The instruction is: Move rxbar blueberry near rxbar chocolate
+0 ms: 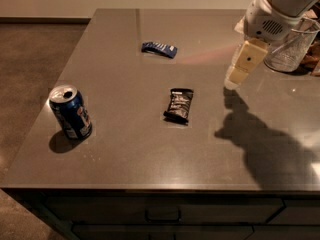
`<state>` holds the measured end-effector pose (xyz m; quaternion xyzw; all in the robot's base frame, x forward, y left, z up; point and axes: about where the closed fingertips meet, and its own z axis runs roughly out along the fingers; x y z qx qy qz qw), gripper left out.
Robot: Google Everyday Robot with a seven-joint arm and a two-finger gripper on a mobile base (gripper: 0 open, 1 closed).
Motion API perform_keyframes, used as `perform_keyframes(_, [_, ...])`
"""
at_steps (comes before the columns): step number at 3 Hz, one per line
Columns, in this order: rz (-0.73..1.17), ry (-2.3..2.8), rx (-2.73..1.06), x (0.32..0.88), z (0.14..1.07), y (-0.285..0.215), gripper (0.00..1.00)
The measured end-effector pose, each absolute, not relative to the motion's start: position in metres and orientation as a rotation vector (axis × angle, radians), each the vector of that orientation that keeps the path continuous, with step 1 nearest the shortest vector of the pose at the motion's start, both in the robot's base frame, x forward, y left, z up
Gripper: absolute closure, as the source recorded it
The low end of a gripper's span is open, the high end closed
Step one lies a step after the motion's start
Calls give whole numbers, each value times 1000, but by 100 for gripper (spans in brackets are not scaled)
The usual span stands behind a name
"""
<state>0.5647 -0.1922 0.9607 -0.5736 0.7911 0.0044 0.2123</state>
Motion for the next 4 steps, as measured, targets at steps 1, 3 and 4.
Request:
perform_keyframes(1, [55, 2210, -1513, 609, 942, -189, 0])
perform_keyframes(3, [160, 2207, -1388, 684, 918, -162, 0])
perform_keyframes(4, [214, 2199, -1346, 716, 911, -139, 0])
